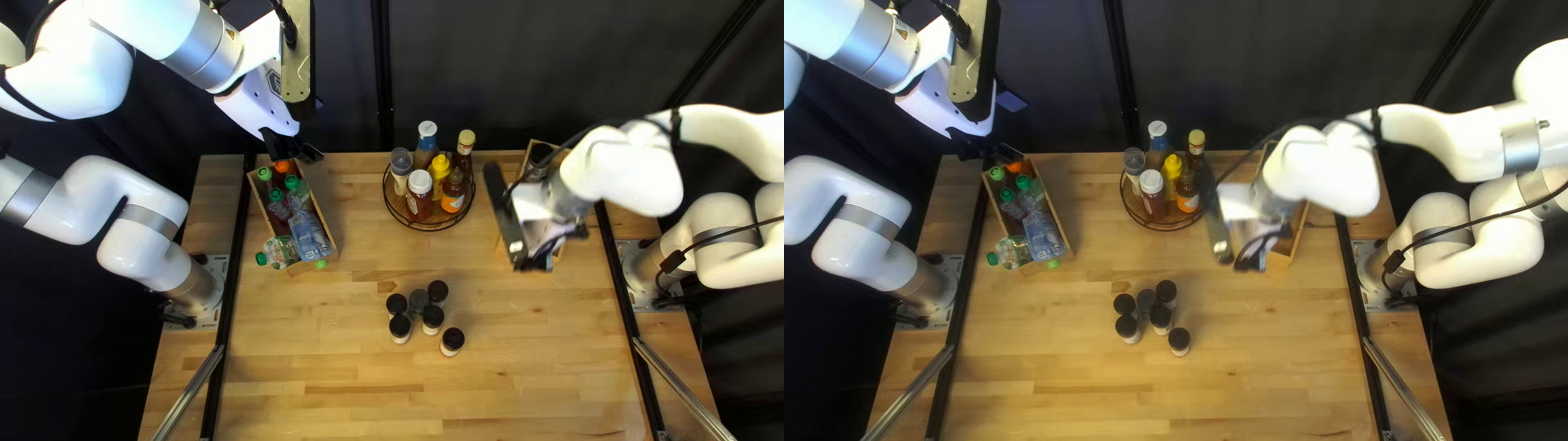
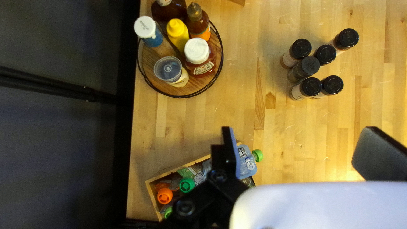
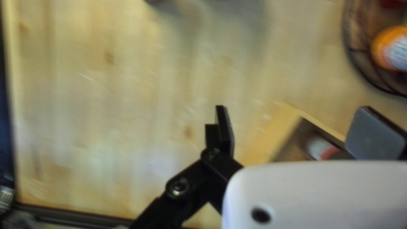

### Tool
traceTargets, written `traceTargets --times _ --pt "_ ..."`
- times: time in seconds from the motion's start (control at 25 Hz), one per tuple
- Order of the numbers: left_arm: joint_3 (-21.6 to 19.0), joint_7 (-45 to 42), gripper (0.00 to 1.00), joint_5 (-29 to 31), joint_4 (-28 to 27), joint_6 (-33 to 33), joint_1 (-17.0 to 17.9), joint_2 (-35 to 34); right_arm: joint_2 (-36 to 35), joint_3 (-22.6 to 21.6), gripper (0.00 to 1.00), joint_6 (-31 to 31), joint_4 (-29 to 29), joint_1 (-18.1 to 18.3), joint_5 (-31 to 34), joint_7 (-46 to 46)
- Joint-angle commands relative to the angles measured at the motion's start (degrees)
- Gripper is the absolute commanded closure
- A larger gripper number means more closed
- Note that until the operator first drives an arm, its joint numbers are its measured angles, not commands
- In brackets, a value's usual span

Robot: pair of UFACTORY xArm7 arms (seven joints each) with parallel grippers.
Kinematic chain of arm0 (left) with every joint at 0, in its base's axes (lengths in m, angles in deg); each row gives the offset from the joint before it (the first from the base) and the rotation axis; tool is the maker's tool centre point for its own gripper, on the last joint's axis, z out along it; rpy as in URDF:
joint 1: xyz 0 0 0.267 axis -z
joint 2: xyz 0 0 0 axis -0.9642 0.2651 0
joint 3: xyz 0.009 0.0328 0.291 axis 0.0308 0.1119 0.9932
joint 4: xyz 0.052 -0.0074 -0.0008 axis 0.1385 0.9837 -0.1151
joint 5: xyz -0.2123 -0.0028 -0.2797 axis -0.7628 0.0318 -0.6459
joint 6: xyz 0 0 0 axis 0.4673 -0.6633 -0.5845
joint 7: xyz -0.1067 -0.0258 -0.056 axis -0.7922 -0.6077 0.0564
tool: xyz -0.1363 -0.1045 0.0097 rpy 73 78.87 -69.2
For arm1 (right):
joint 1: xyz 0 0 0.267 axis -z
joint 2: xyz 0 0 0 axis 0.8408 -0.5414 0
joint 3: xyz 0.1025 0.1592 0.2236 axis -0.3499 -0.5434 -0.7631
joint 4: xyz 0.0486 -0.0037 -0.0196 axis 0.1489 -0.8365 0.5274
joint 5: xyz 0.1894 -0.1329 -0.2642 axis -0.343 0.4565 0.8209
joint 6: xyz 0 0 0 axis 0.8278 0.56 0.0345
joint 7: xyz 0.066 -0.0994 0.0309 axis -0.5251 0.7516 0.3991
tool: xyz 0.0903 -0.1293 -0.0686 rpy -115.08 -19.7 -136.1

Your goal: Separate condiments, baby food and spices and place it in 3 different racks/containers

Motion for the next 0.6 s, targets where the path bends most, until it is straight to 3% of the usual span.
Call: traceTargets --times 0.04,0.16,0.28,0.6 --pt "0.00 0.00 0.00 0.00 0.00 0.00 0.00 0.00 -9.39 -9.79 0.00 -5.62 4.89 2.39 10.13 -23.61" --pt "0.00 0.00 0.00 0.00 0.00 0.00 0.00 0.00 -13.84 -13.48 0.00 -5.19 7.85 3.24 20.27 -38.50" --pt "0.00 0.00 0.00 0.00 0.00 0.00 0.00 0.00 -19.18 -13.72 0.00 -4.39 11.00 2.02 28.87 -48.90" --pt "0.00 0.00 0.00 0.00 0.00 0.00 0.00 0.00 -27.81 -12.11 0.00 -4.47 15.53 -0.20 39.39 -59.53"
